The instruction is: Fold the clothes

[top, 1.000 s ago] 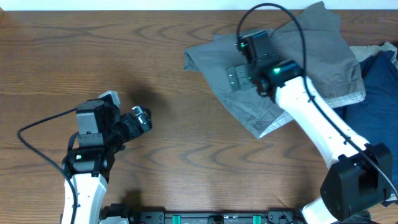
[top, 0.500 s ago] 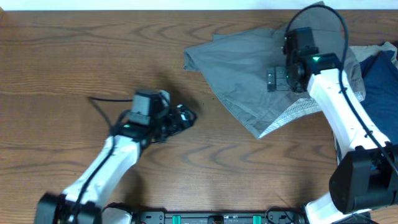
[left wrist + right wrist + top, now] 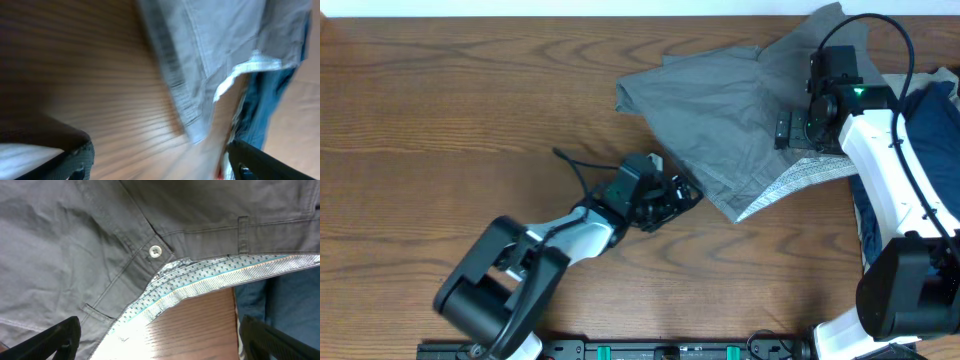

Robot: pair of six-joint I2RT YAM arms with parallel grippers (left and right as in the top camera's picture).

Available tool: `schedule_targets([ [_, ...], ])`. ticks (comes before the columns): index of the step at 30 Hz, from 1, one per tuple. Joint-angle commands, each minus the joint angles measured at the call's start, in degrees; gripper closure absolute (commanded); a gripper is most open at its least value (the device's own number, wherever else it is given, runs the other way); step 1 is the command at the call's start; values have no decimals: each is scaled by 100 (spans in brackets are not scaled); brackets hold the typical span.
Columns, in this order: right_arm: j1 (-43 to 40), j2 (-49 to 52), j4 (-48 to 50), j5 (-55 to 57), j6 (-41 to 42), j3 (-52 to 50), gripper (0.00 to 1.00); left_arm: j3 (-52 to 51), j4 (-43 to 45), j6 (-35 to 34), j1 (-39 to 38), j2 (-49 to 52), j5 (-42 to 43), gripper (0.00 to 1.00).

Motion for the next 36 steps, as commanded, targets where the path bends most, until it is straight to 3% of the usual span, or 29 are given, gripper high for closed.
schedule_targets([
  [1, -105, -310, -37, 61, 101, 15, 1, 24, 444, -680, -234, 520, -326, 18],
  [5, -120, -514, -39, 61, 101, 15, 1, 79, 1246, -765, -461, 999, -415, 20],
  [12, -120, -745, -44, 59, 101, 15, 1, 481, 1285, -754, -553, 1556, -570, 25],
  [14, -120, -761, -46, 61, 101, 15, 1, 560, 1287, -732, -551, 1659, -619, 39],
  [15, -120, -763, -46, 61, 101, 15, 1, 570, 1274, -732, -546, 1676, -627, 51],
  [17, -120, -761, -48, 61, 101, 15, 1, 570, 1261, -501, -531, 1674, -643, 91],
  [20, -125, -761, -46, 61, 103, 15, 1, 570, 1029, 144, -442, 1596, -492, 94],
  [24, -125, -761, -48, 61, 101, 13, 1, 570, -201, 988, -22, 1200, 85, 94],
  [28, -125, -758, -39, 61, 101, 13, 1, 570, -2295, 2245, 763, 195, 529, 94],
  [32, -125, -732, -35, -35, 98, 13, 1, 570, -4406, 3700, 1849, -1338, 433, 94],
  [36, -122, -691, -39, -470, -76, -15, 1, 570, -5818, 4120, 3287, -2865, -442, 94],
])
